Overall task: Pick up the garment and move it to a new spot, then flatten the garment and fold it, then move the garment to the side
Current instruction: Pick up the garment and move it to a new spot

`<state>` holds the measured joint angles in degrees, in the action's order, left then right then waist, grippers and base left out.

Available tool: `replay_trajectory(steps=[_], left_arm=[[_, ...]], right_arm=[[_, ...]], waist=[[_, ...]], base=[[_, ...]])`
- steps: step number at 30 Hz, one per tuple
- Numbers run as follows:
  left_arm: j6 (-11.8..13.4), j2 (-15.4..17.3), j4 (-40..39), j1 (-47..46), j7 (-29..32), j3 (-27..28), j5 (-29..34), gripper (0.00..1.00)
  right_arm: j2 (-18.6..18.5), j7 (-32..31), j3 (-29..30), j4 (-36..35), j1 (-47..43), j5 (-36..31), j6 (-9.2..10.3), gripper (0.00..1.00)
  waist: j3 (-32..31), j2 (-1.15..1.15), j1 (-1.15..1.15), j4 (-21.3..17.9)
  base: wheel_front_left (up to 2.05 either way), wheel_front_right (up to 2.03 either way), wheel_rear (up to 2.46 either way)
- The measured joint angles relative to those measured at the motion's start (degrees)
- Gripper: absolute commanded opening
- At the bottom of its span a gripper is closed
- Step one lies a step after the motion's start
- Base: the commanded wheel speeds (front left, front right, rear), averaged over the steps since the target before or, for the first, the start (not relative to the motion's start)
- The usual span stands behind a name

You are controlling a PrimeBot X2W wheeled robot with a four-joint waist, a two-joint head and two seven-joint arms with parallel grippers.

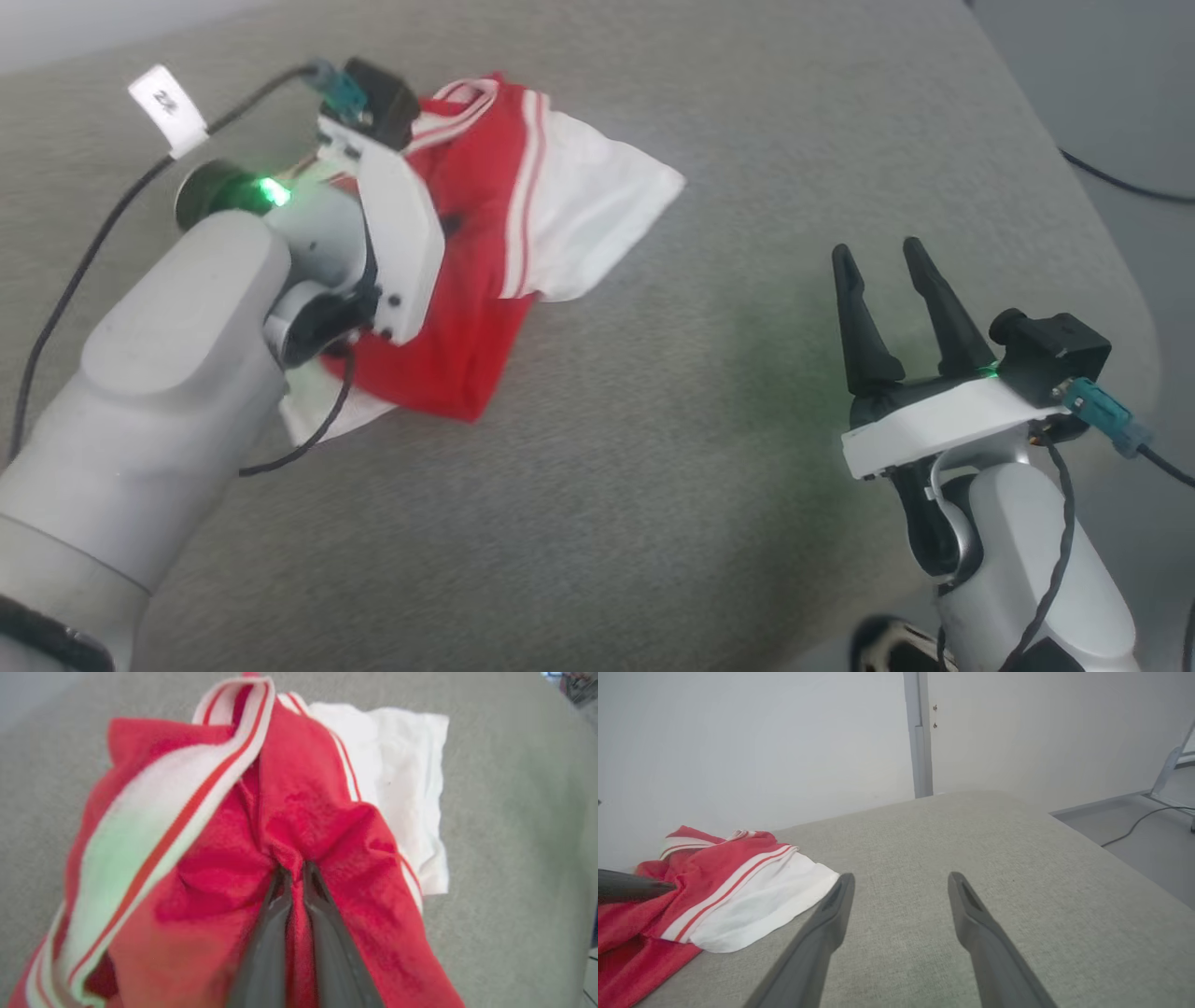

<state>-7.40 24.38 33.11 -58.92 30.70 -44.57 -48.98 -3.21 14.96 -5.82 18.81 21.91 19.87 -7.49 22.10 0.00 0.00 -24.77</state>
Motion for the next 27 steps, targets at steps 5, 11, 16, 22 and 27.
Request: replay_trajectory(steps=[5, 11, 16, 22, 27], left_arm=[[-0.20, 2.00, 4.41, -3.11, 1.74, -7.32, 0.75, 0.00], [-0.36, 3.37, 6.10, -8.04, 3.55, -16.81, 2.24, 0.00], [-0.43, 3.58, 7.17, -9.60, 0.71, -21.17, 0.09, 1.00], [-0.16, 1.60, 10.47, -9.33, -8.15, -22.18, -3.75, 1.00], [-0.11, -1.15, 9.57, -7.43, -16.99, -20.06, -9.76, 1.00]], right_arm=[[0.07, 0.00, -1.40, -0.14, 0.57, 2.59, 0.00, 1.00], [0.08, 0.00, -2.44, -0.32, 1.25, 4.02, 0.00, 1.00], [0.10, 0.00, -3.05, -0.30, 1.71, 4.17, 0.00, 1.00], [0.15, 0.00, -1.74, 0.04, 1.15, 1.30, 0.00, 1.00], [0.00, 0.00, -0.12, 0.46, -0.13, -2.78, 0.00, 1.00]], waist=[[2.20, 0.00, 0.00, -2.72], [3.93, 0.00, 0.00, -4.44], [3.94, 0.00, 0.00, -4.22], [1.72, 0.00, 0.00, -1.45], [-2.18, 0.00, 0.00, 3.52]], base=[[0.00, 0.00, 0.00], [0.00, 0.00, 0.00], [0.00, 0.00, 0.00], [0.00, 0.00, 0.00], [0.00, 0.00, 0.00]])
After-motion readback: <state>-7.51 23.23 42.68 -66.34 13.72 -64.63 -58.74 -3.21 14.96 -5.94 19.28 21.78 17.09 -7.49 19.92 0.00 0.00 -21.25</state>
